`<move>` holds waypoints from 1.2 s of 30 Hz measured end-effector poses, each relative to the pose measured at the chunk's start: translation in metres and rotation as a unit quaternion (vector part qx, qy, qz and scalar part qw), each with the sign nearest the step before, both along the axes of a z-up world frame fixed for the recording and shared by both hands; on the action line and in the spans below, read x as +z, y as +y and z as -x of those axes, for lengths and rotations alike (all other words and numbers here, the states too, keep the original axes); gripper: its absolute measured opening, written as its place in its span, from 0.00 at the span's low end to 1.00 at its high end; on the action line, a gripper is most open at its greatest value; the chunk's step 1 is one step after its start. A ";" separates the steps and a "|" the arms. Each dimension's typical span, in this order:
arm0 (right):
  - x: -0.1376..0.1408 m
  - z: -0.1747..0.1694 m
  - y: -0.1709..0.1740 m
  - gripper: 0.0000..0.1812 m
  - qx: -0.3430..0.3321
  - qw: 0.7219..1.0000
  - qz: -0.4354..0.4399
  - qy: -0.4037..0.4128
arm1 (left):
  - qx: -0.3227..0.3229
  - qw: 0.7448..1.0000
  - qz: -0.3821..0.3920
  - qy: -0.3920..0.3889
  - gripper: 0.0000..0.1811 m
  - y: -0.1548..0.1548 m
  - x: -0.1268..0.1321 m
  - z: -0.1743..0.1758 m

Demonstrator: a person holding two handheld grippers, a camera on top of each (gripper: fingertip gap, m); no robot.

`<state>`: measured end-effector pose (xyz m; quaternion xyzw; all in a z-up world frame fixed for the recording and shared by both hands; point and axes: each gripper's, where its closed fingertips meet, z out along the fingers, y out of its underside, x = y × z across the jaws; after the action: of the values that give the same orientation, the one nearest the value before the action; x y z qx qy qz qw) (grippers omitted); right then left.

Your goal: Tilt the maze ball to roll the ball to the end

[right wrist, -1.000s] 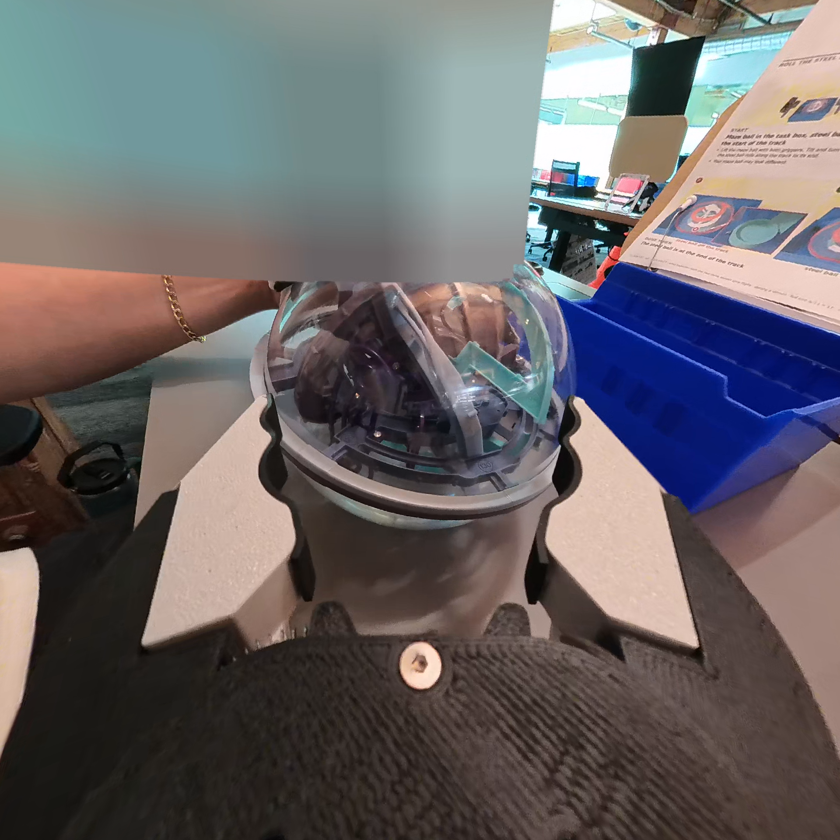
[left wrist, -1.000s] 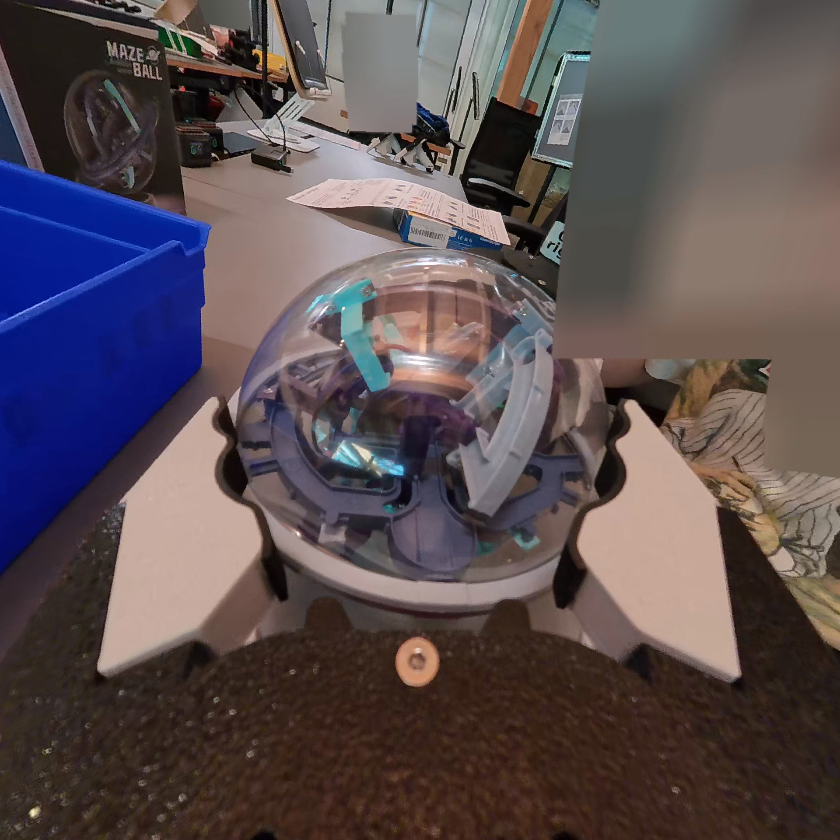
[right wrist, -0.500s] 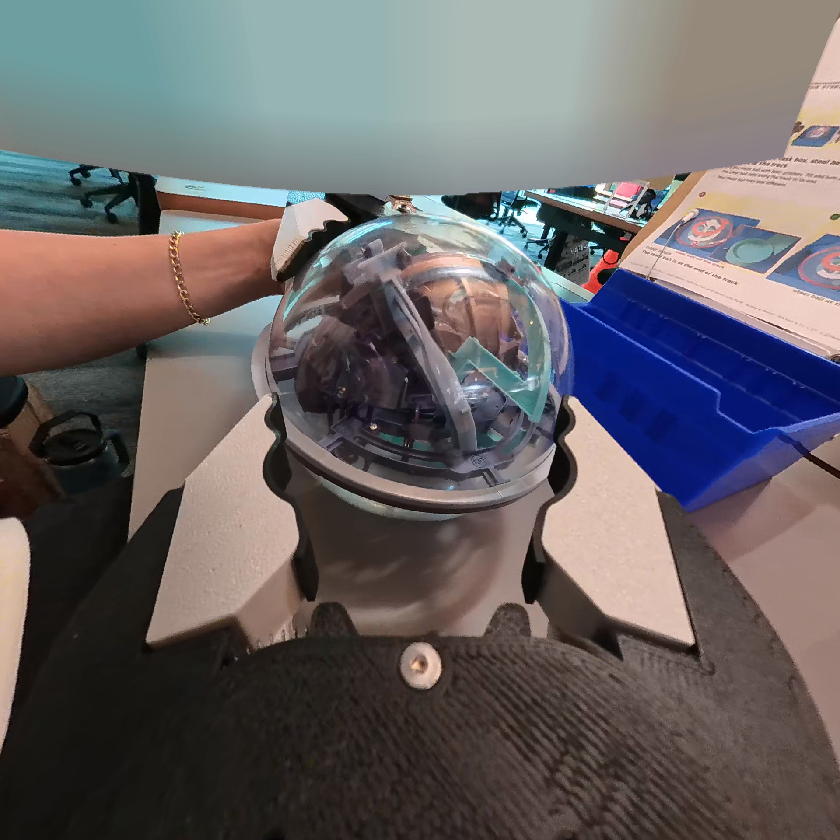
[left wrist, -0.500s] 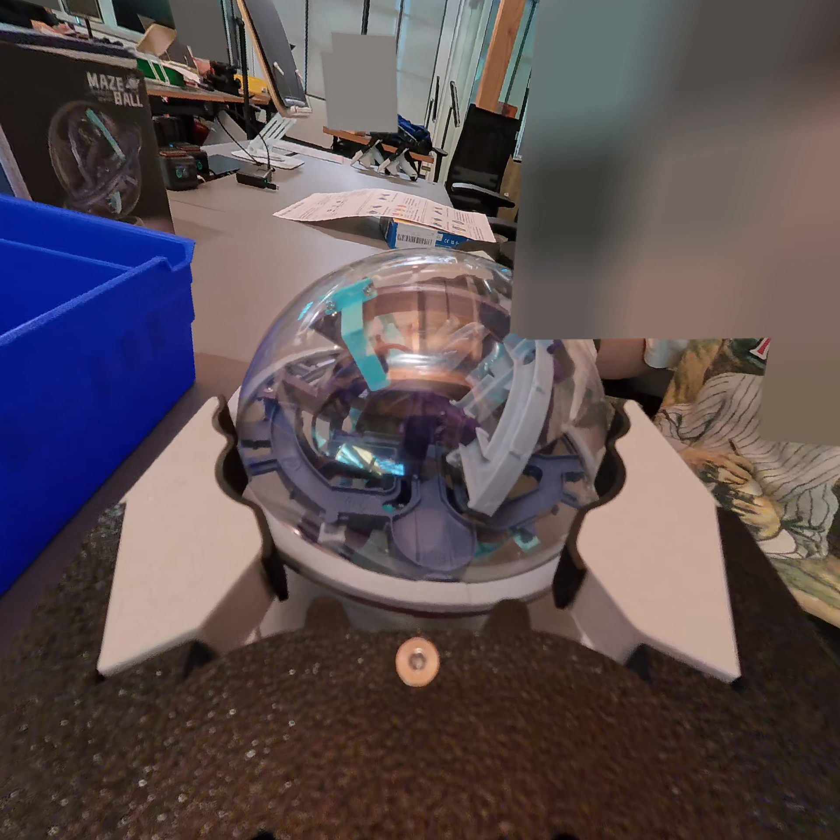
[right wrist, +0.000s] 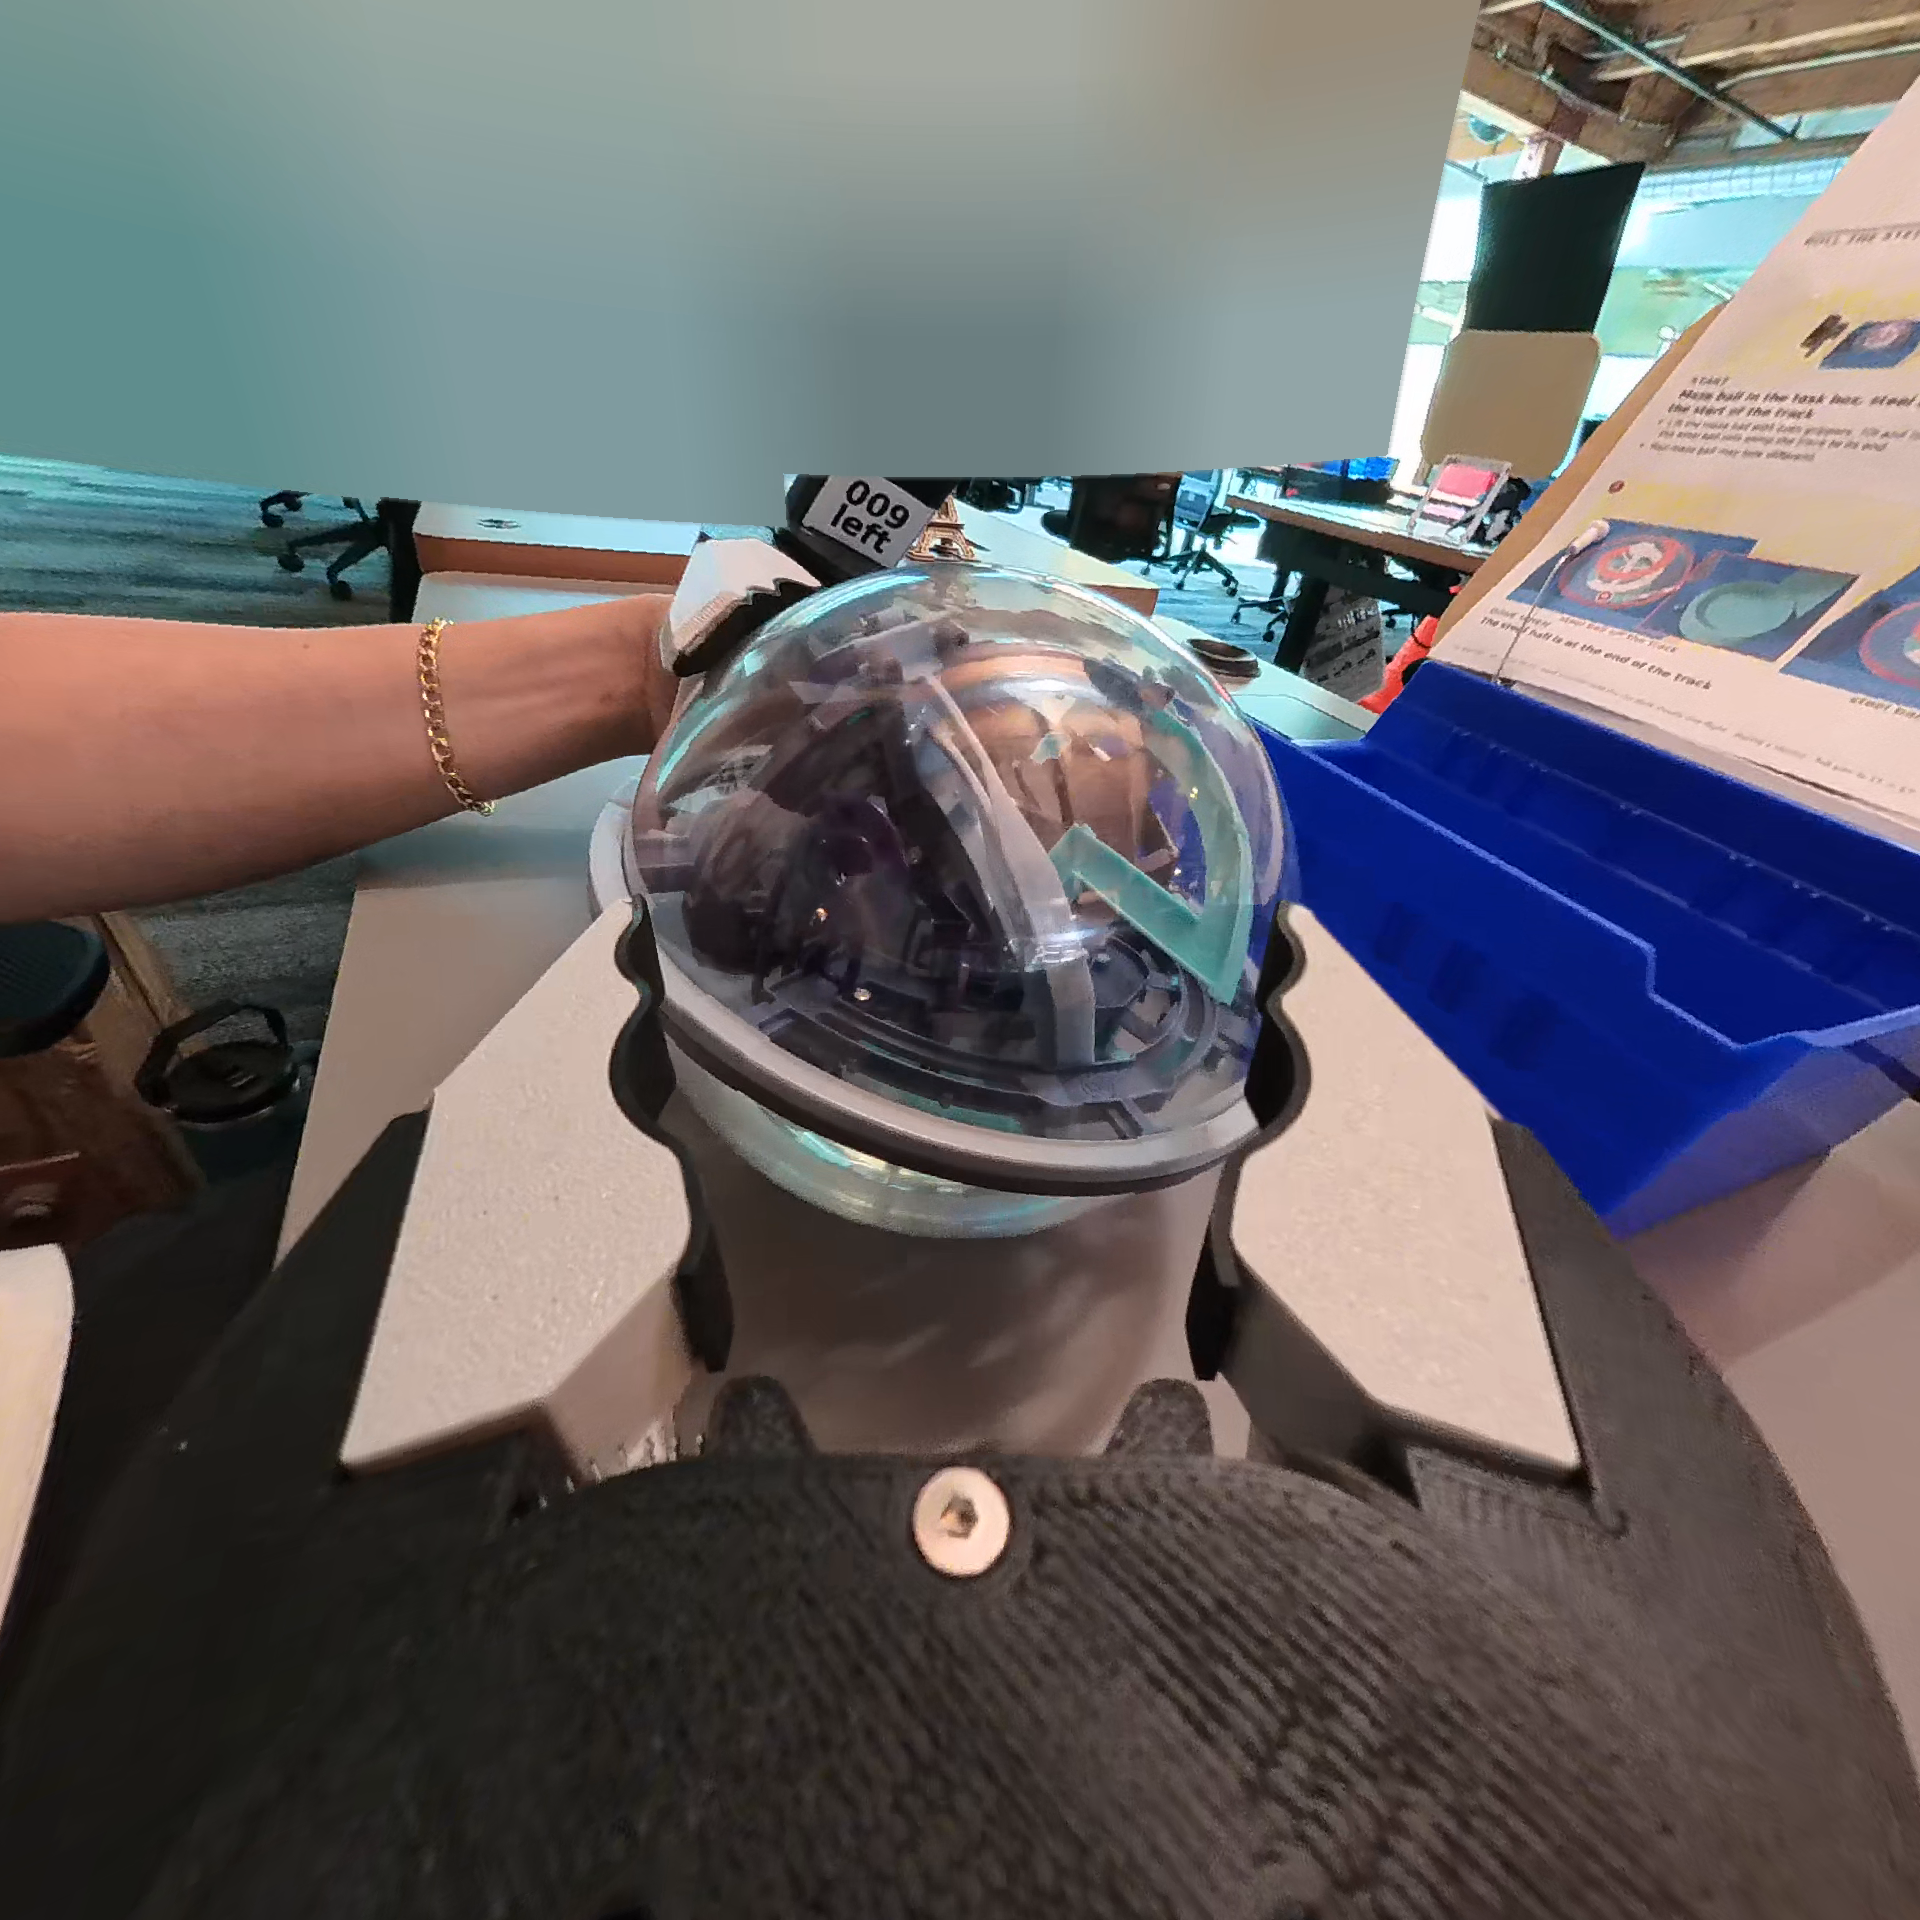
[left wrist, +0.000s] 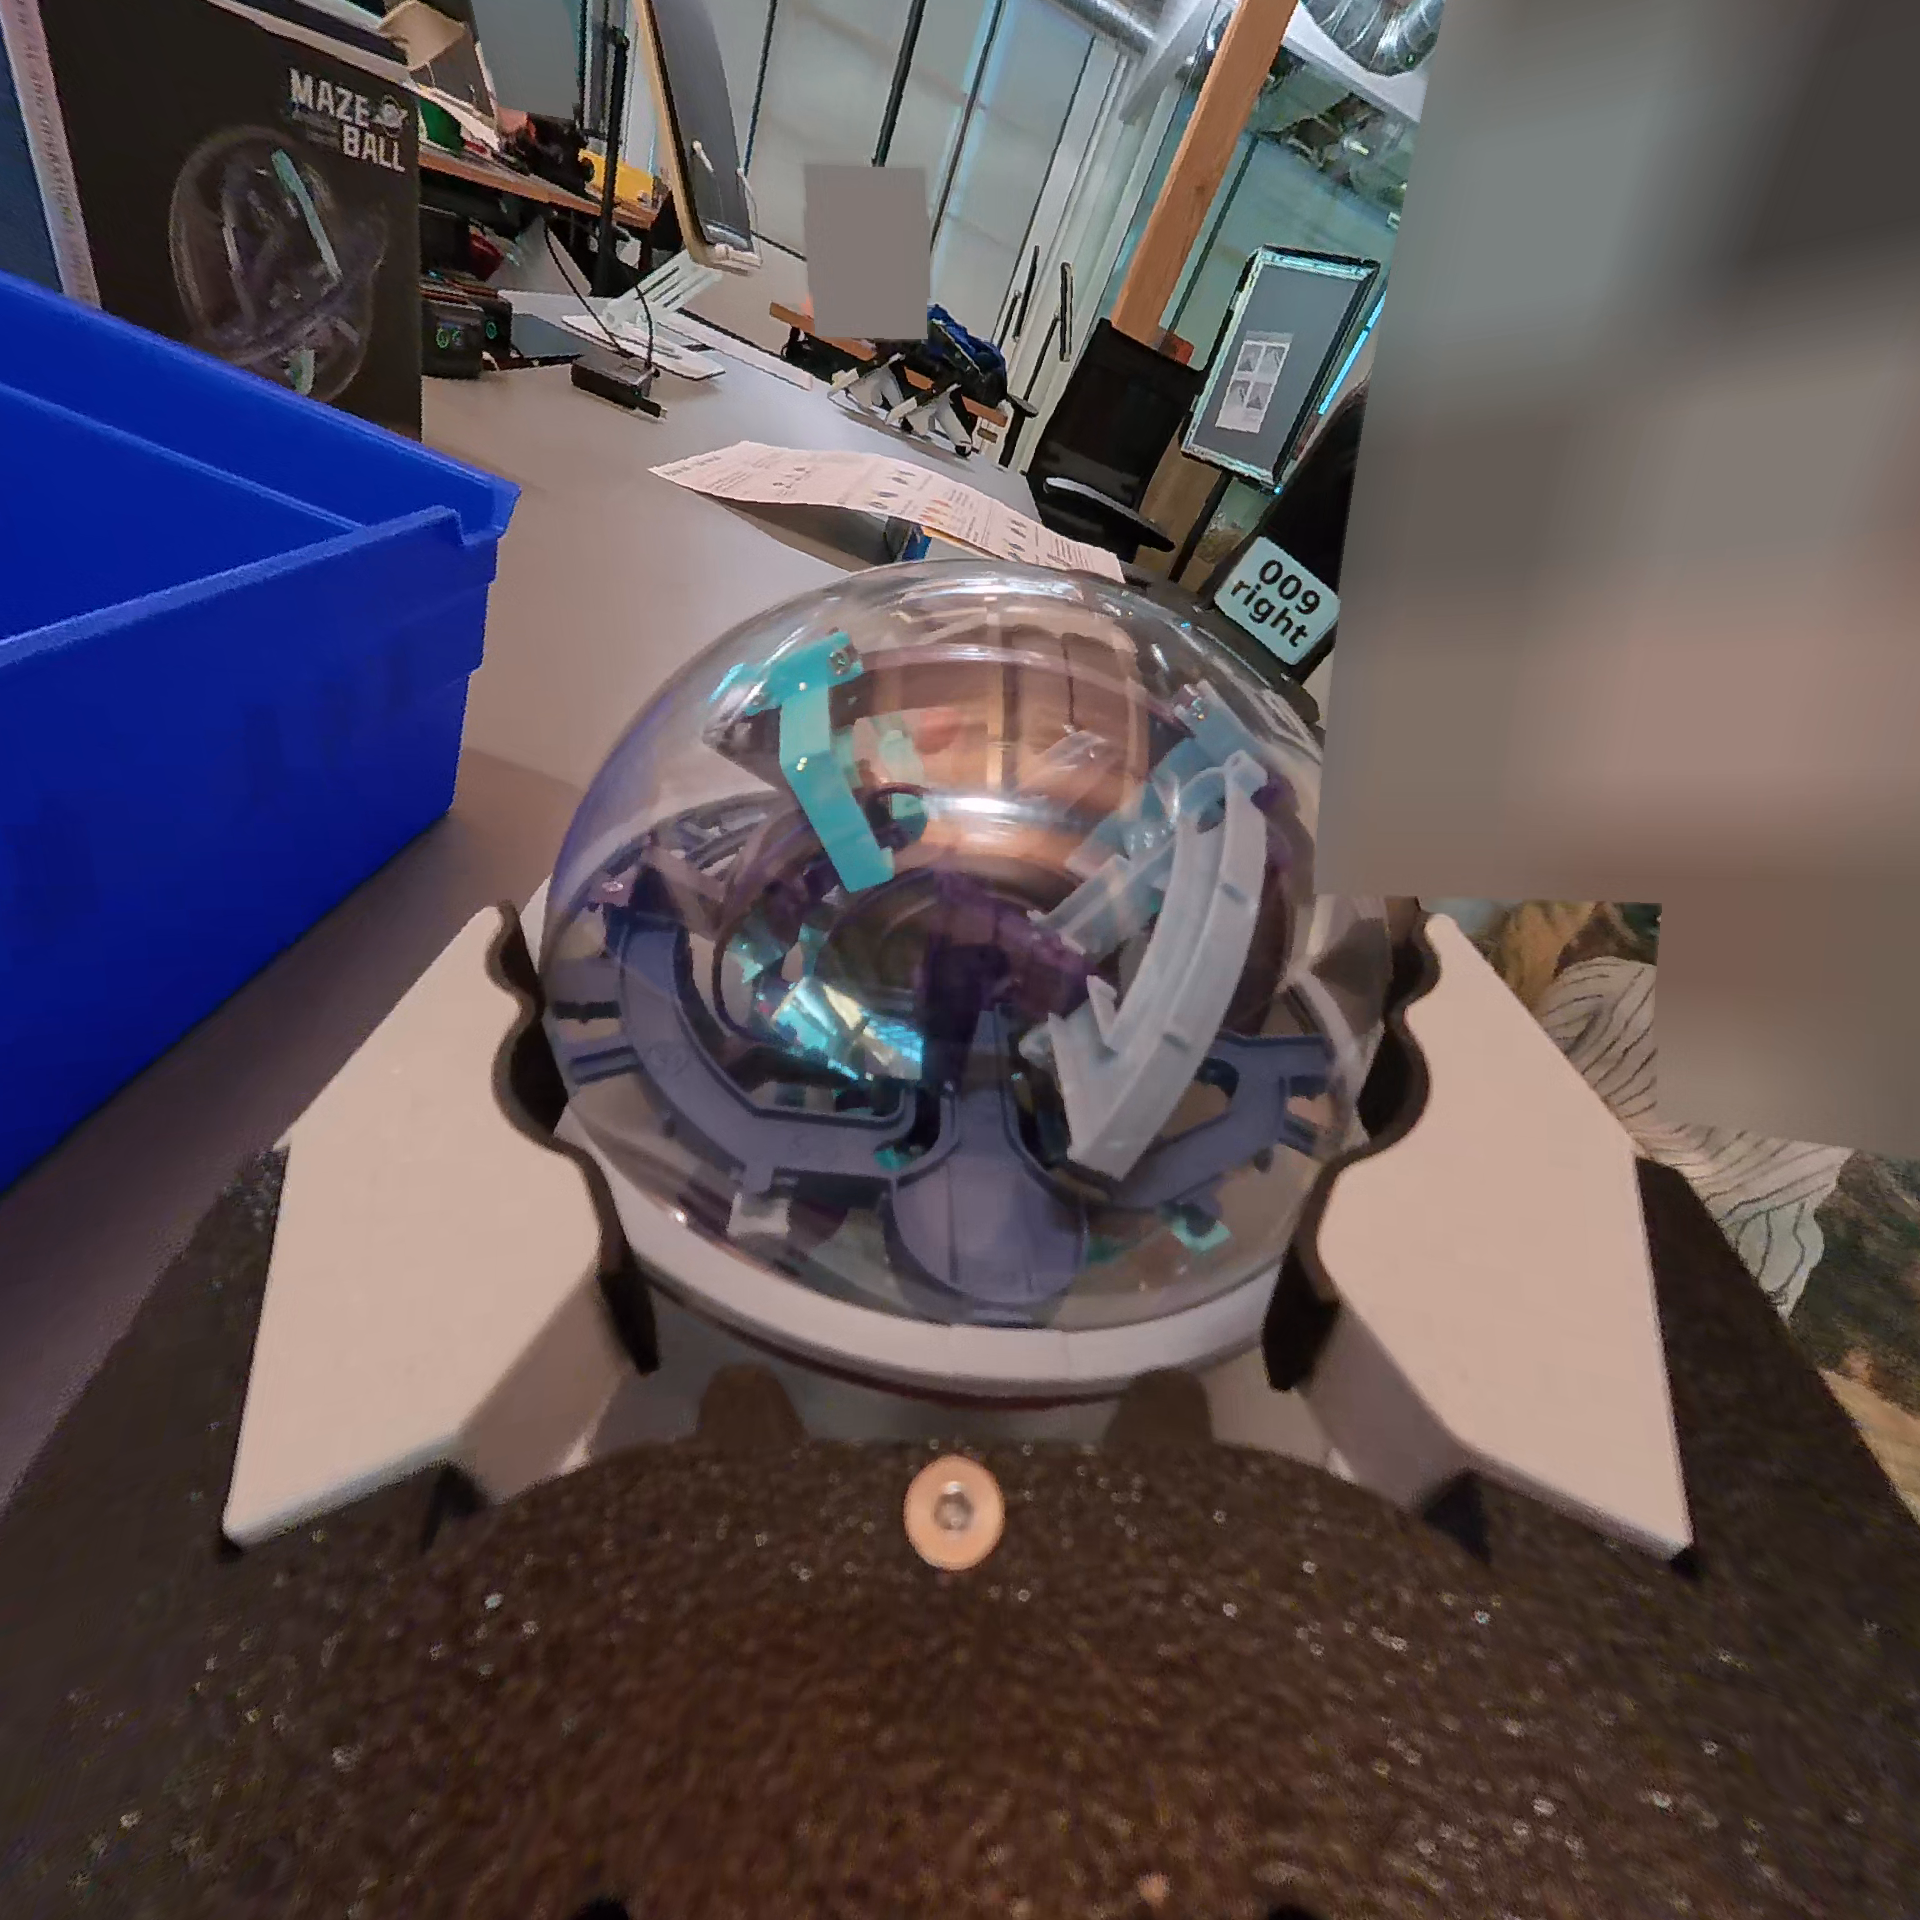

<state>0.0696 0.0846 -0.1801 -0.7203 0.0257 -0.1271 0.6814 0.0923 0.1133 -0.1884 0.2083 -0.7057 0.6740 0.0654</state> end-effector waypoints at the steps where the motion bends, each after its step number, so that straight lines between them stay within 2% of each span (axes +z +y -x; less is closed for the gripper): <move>1: 0.001 0.000 -0.001 0.62 0.007 1.000 0.001 -0.008 | 0.000 1.000 -0.001 0.000 0.84 0.000 0.000 0.000; 3: 0.003 0.002 -0.003 0.59 0.025 0.999 0.002 -0.028 | 0.001 1.000 -0.004 0.003 0.84 0.000 0.000 0.000; 7: -0.003 0.008 -0.007 0.68 0.067 0.996 0.035 -0.037 | 0.010 0.999 -0.005 0.034 0.84 0.001 -0.002 -0.006; 13: -0.017 -0.011 -0.003 0.66 0.029 0.995 0.065 -0.069 | 0.020 0.998 -0.001 0.051 0.84 -0.001 -0.002 -0.010; 28: -0.016 -0.008 -0.003 0.67 0.017 0.999 0.032 0.007 | 0.024 0.992 0.019 0.123 0.84 -0.002 -0.002 -0.010; 36: -0.016 -0.003 -0.002 0.67 -0.002 1.000 0.028 0.013 | 0.011 0.992 0.021 0.126 0.84 -0.002 -0.002 -0.008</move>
<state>0.0729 0.0825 -0.1962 -0.7409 0.0321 -0.1195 0.6602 0.0999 0.1113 -0.1900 0.2978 -0.6749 0.6581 0.1506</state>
